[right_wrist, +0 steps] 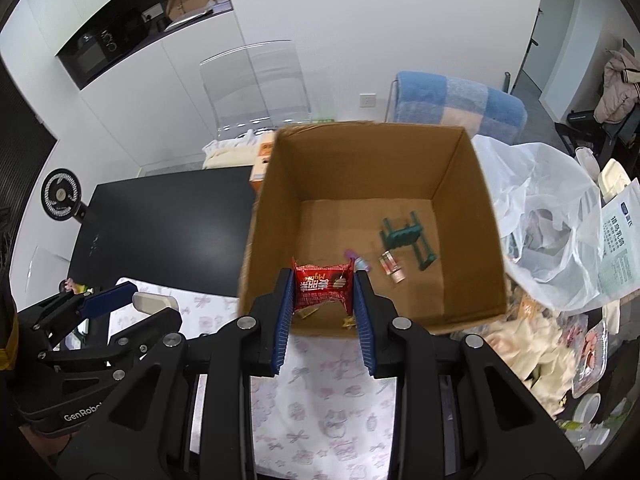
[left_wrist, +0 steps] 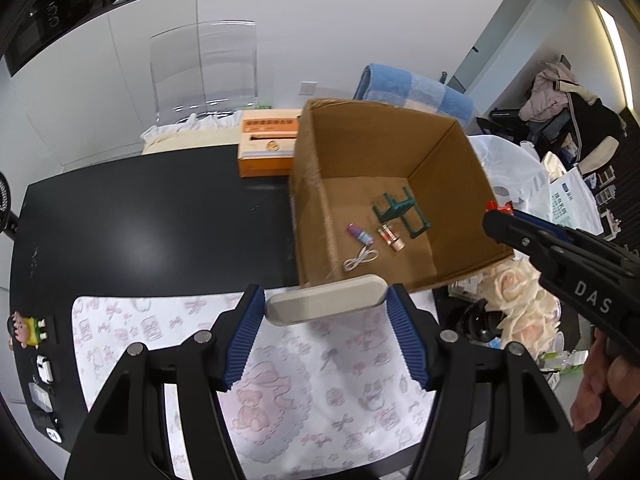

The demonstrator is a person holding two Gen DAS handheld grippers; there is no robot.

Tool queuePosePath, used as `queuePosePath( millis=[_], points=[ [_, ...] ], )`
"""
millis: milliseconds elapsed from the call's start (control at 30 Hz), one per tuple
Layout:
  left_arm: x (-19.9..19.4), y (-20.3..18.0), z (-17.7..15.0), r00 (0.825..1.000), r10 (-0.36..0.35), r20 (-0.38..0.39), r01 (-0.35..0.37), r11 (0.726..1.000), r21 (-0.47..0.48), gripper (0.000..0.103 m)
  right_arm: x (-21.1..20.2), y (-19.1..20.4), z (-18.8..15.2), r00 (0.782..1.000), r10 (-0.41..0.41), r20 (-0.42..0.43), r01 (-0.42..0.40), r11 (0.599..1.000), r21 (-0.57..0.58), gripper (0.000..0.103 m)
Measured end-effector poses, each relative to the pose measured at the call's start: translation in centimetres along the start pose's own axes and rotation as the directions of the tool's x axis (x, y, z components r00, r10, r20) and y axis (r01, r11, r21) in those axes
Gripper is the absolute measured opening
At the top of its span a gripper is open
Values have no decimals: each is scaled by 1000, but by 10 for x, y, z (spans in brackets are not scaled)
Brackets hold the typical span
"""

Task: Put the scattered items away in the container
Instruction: 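Carry the stick in the left tool and candy in the right tool over the box, then lower the stick and candy into the box and open both tools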

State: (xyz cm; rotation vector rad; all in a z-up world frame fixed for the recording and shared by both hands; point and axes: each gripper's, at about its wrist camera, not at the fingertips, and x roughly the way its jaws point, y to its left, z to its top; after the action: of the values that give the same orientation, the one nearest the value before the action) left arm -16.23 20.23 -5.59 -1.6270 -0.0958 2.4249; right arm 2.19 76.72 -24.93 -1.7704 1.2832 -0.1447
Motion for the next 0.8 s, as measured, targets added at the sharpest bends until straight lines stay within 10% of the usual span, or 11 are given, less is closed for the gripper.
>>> queuePosePath(
  millis=[800],
  points=[
    [73, -68, 62, 998, -20, -54, 22, 999, 47, 62, 40, -81, 56, 999, -52, -6, 52, 999, 6, 30]
  ],
)
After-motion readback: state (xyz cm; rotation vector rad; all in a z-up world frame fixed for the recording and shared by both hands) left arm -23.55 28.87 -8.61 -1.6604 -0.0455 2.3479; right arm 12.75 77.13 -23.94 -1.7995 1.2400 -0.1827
